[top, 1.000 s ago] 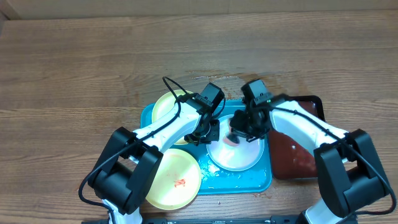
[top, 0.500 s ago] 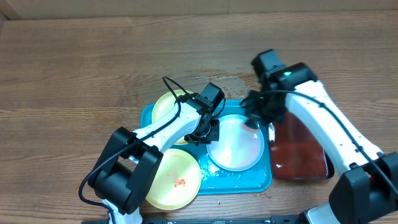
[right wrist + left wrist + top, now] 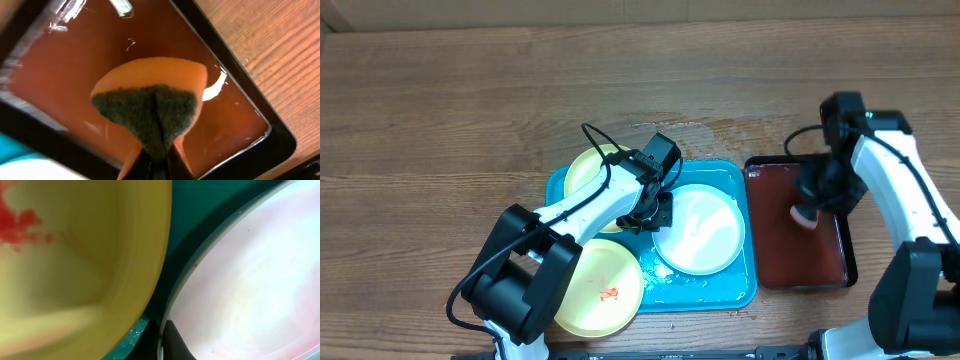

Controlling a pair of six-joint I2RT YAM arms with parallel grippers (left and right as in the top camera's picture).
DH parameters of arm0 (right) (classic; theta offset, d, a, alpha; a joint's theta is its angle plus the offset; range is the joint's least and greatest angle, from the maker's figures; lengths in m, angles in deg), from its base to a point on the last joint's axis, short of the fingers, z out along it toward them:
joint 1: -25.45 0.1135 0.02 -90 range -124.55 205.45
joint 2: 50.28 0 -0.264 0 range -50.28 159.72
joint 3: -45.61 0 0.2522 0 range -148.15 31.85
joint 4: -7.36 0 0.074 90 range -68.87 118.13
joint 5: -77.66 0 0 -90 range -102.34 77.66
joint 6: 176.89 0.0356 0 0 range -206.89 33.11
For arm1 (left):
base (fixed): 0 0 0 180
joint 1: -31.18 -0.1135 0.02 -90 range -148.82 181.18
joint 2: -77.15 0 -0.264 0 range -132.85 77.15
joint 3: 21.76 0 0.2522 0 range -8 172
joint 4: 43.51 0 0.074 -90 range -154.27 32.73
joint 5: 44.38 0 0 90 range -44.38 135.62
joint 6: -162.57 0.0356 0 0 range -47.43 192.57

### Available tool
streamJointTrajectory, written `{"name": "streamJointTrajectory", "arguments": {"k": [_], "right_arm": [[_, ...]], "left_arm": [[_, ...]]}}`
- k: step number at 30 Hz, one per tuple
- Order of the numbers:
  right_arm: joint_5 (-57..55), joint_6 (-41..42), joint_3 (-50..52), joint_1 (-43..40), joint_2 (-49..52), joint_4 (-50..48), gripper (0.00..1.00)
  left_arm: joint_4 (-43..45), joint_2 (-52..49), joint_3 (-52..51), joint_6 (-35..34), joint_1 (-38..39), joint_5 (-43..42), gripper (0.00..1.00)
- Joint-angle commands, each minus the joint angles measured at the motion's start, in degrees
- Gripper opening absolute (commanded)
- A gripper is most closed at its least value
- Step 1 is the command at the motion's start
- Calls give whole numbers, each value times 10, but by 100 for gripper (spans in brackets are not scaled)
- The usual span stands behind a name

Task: Clean dirty plates on tray and stack at the side
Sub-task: 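Place the sponge back on the dark tray and release it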

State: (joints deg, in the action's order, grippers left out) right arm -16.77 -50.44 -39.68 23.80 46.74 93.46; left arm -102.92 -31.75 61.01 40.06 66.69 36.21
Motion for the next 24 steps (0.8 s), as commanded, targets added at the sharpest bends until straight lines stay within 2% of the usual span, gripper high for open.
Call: {"name": "streamJointTrajectory", "arguments": {"k": [1, 10, 14, 17, 22, 23, 24], "right_arm": [[9, 7, 58, 1, -8, -27, 4], [18, 7, 85, 1, -8, -46, 4], [22, 6, 85, 1, -8, -46, 34], [22, 6, 85, 1, -8, -46, 43], [24, -5, 85, 1, -8, -46, 47], [24, -7, 85, 1, -8, -45, 50], [24, -7, 85, 1, -8, -43, 58]], "left_arm": [[4, -5, 1, -3, 6, -30, 4], [2, -5, 1, -3, 6, -37, 4], [2, -5, 1, -3, 5, -37, 4], [2, -5, 1, -3, 5, -37, 4], [2, -5, 1, -3, 5, -37, 4], [2, -5, 1, -3, 5, -37, 4], [2, -5, 1, -3, 5, -37, 4]]}}
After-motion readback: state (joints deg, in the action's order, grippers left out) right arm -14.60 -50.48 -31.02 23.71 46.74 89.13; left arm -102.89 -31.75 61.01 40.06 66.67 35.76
